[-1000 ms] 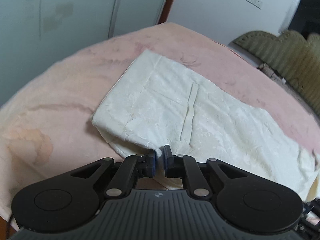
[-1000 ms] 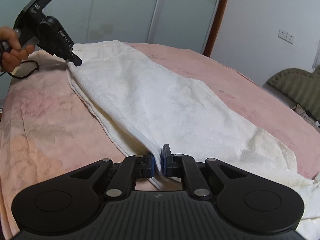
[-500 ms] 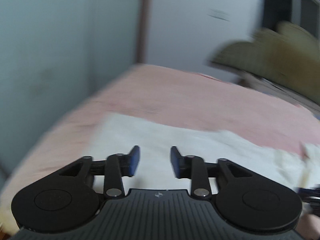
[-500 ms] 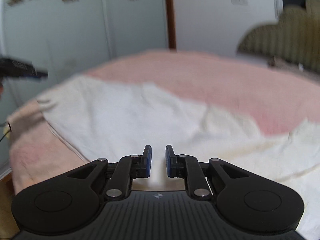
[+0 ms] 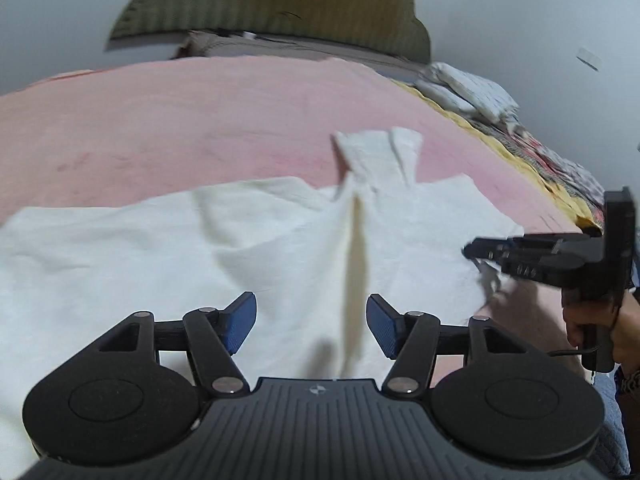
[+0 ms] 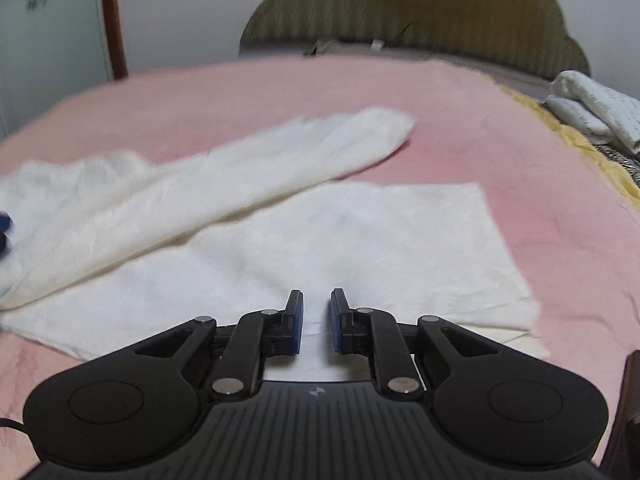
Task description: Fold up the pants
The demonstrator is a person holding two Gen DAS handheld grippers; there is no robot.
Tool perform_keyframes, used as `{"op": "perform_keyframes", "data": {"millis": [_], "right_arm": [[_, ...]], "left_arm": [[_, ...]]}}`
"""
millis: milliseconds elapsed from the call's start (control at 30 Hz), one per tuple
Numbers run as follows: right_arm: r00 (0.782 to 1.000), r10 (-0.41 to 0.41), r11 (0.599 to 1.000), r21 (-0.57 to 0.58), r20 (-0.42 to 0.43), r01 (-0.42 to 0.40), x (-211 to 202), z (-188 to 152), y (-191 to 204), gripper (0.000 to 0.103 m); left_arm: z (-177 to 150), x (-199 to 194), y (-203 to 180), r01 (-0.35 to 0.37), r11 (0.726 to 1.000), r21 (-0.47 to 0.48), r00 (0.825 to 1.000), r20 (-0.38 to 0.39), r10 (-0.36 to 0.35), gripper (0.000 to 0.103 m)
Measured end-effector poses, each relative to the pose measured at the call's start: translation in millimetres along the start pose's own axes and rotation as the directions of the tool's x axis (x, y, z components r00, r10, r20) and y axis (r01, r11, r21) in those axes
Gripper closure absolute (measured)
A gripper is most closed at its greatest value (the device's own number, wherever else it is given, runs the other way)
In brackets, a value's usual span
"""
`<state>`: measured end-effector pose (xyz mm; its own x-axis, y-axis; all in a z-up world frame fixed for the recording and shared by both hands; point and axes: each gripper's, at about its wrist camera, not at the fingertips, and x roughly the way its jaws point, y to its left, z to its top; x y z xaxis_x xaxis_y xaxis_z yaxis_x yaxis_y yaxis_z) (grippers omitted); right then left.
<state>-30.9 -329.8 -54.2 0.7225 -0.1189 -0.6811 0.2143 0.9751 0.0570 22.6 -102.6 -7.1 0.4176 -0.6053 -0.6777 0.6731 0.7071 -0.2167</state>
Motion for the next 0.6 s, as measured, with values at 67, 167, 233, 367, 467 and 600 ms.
{"op": "perform_keyframes", "data": {"millis": [67,167,233,367,467,600], "right_arm": [[0.994,0.045,0.996,0.074,0.097,-0.052,-9.8,17.1,-0.8,0.087],[0.983,0.035,0.998,0.041,0.181,-0.044,-6.8,64.0,14.1,0.081],[0.983,0.02,0.999,-0.043,0.182,-0.012,20.8,96.0,30.1,0.062],[0.994,-0.097,0.987,-0.121,0.045,0.102,107.4,136.5,50.0,0.039],[0.992,-0.116,0.988,-0.108,-0.057,0.109,150.3,145.2,55.3,0.039],[0.988,-0.128,0.989,-0.085,-0.088,0.121,166.4,143.1,52.3,0.062]], "left_arm": [[-2.9,16.3,-5.5,0.049,0.999,-0.007,0.999,-0.023,-0.049,0.039],[-3.2,37.8,-14.6,0.052,0.999,0.004,0.998,-0.041,-0.052,0.039],[-5.0,45.1,-22.8,0.041,0.998,0.048,0.999,-0.018,-0.041,0.039],[-10.4,51.0,-39.0,0.002,0.993,0.118,1.0,0.01,-0.003,0.039],[-17.8,52.6,-50.1,-0.033,0.981,0.19,0.999,0.036,0.027,0.041],[-24.0,61.5,-58.7,-0.006,0.972,0.236,1.0,0.024,0.0,0.057]]}}
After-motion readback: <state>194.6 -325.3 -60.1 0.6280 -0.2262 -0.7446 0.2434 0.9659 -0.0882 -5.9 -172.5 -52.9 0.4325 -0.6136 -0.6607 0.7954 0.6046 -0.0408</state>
